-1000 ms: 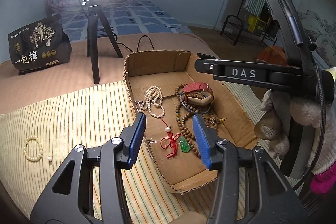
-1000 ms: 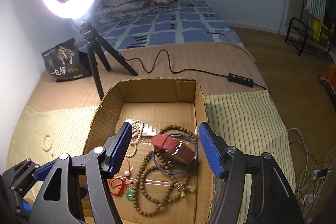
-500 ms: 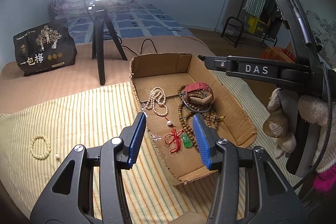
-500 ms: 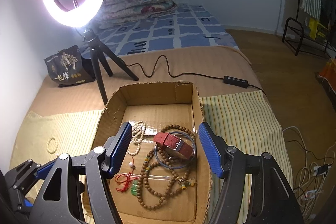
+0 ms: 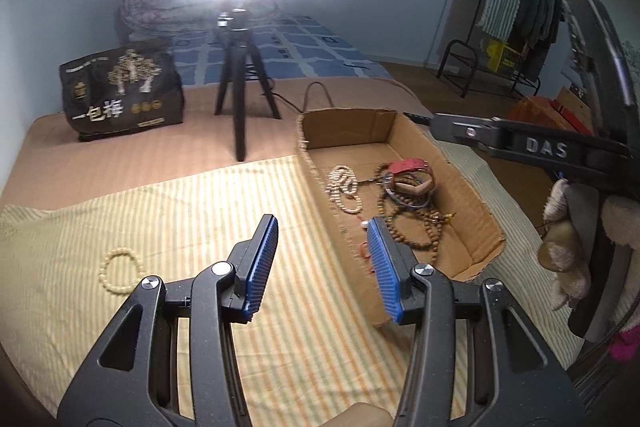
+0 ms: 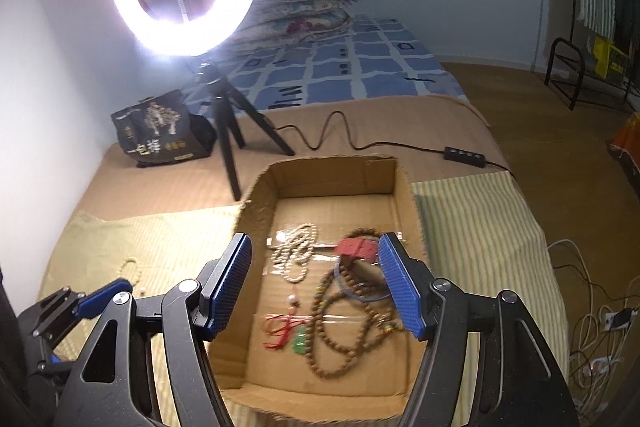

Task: Organize jewelry
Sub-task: 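Move both tools back over the cloth toward the cream bead bracelet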

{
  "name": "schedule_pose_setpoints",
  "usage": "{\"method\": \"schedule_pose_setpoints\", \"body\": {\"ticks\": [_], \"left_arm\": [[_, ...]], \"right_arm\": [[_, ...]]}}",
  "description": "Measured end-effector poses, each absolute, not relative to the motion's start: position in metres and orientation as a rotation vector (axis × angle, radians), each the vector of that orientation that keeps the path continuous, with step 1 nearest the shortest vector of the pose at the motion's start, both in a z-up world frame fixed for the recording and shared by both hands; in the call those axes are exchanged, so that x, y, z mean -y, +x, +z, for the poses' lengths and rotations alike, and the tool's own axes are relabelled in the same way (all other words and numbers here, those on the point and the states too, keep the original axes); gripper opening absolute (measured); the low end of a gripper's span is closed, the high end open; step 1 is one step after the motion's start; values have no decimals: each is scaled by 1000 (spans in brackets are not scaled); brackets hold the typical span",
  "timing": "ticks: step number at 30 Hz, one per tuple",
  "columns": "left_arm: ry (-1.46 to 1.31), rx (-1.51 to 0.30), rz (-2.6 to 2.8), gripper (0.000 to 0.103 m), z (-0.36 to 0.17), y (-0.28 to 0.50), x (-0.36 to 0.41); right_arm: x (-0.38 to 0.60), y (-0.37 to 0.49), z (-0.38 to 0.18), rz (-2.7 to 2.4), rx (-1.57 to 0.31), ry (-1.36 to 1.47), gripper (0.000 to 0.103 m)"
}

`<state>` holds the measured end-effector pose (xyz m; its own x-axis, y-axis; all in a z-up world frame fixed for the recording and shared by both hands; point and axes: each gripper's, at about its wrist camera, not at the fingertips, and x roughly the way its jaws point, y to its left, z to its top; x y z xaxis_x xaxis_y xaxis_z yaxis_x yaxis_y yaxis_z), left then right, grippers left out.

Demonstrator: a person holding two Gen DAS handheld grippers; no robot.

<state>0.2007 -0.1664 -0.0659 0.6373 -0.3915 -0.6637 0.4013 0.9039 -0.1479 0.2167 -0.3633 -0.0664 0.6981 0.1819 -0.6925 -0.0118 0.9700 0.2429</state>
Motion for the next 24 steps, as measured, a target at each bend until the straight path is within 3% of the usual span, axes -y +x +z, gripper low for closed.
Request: {"method": "schedule_pose_setpoints", "body": {"ticks": [24], "left_arm": [[-15,-844,-213,47,-100,218,8]], "right_arm": [[226,205,-84,344,-838,142,66]]}}
